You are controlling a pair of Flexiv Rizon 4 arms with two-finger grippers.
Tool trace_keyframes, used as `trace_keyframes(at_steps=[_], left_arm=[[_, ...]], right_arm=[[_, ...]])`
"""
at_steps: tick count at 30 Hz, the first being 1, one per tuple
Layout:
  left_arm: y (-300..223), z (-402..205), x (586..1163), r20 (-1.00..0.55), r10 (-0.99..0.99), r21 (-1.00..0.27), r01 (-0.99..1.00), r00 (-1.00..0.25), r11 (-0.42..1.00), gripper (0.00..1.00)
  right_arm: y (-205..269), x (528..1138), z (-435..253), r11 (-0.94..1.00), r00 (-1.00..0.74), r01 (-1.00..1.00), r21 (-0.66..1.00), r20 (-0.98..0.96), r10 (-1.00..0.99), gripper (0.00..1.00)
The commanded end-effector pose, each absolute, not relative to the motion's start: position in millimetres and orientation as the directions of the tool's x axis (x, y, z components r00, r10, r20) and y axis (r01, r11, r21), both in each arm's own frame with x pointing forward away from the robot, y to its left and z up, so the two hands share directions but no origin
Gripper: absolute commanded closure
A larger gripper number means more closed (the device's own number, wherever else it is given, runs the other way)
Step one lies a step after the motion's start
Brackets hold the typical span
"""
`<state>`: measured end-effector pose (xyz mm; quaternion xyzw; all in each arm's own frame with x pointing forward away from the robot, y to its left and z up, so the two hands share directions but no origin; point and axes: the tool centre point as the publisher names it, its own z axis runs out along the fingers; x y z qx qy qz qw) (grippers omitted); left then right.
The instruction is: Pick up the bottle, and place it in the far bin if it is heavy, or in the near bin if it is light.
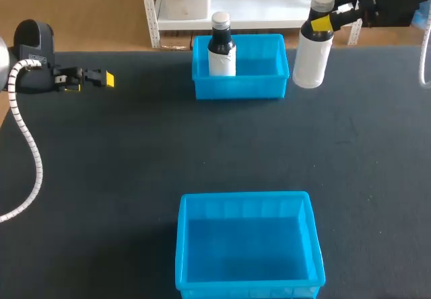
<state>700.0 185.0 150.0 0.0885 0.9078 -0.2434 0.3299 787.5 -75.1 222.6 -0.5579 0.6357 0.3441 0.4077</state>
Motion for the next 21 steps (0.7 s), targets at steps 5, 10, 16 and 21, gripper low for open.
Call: trace_keyframes(at_steps=[5,10,16,21], left_arm=[[185.0,150.0,700.0,-0.642,0.000,-0.383,0.321,-0.767,0.866,0.00],[185.0,150.0,700.0,-0.642,0.000,-0.383,0.321,-0.767,0.866,0.00],[185.0,150.0,700.0,-0.642,0.000,-0.383,0.321,-0.767,0.866,0.00],[185.0,150.0,700.0,-0.642,0.000,-0.383,0.321,-0.767,0.866,0.00]], right_arm=[[-87.6,790.7,230.8,0.151,-0.049,-0.988,-0.018,-0.902,-0.429,1.00],[-98.6,785.1,238.0,0.170,-0.039,-0.985,-0.039,-0.902,-0.430,1.00],[-111.7,777.2,248.6,0.186,-0.032,-0.981,-0.051,-0.907,-0.420,1.00],[-118.0,772.0,252.9,0.190,-0.025,-0.980,-0.062,-0.906,-0.423,1.00]])
